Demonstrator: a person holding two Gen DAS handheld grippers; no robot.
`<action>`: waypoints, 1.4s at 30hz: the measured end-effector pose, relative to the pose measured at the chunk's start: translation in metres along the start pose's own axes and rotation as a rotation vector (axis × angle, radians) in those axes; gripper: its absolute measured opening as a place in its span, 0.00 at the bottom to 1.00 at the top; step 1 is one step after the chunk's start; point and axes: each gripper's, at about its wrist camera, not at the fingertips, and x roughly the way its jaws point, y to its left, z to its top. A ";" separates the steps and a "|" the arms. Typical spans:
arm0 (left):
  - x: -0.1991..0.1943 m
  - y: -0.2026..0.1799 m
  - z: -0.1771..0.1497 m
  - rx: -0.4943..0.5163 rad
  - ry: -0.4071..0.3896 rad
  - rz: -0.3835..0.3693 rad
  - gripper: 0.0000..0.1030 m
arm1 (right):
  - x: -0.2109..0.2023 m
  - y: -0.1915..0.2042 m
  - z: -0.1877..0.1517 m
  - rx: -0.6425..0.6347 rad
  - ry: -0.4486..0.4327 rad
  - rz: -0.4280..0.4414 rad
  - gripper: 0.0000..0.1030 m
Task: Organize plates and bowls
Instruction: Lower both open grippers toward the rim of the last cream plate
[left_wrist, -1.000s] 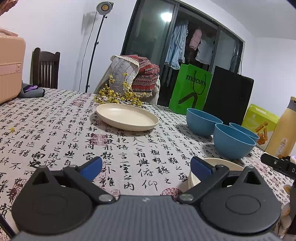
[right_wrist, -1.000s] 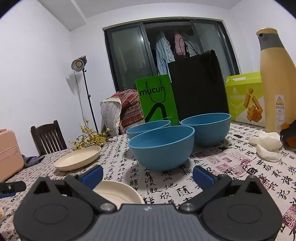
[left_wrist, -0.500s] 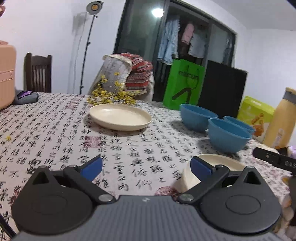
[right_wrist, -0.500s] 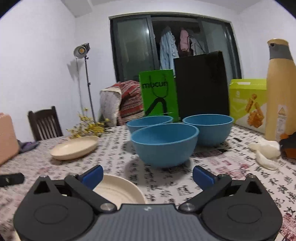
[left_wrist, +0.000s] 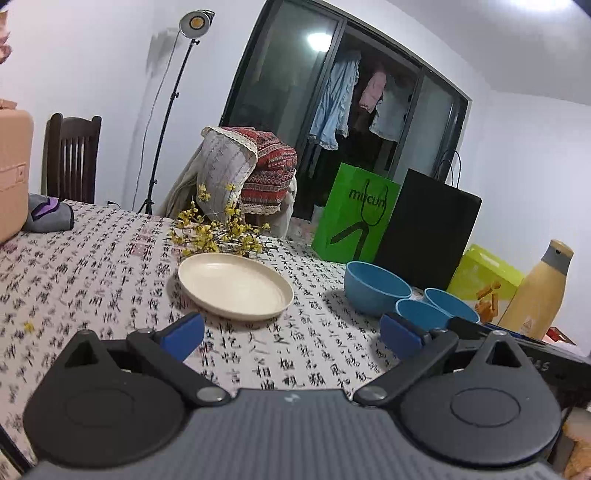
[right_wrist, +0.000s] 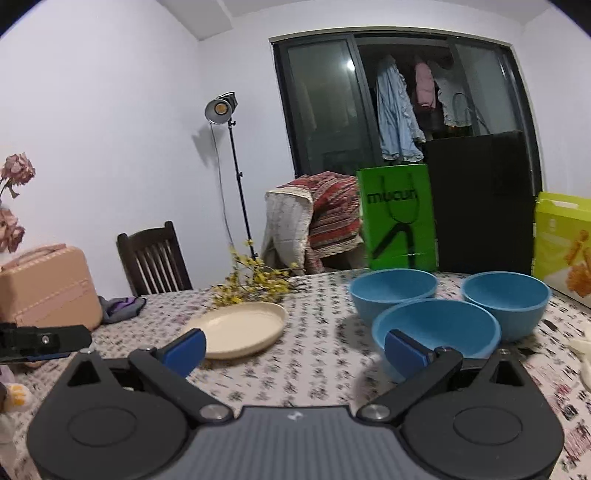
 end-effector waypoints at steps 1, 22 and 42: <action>-0.001 0.003 0.007 -0.012 -0.001 0.000 1.00 | 0.003 0.005 0.004 0.001 0.006 0.001 1.00; 0.036 0.051 0.095 -0.226 -0.004 0.088 1.00 | 0.086 0.024 0.062 0.146 0.129 -0.009 1.00; 0.119 0.084 0.129 -0.356 0.071 0.199 1.00 | 0.175 0.026 0.088 0.171 0.227 -0.089 1.00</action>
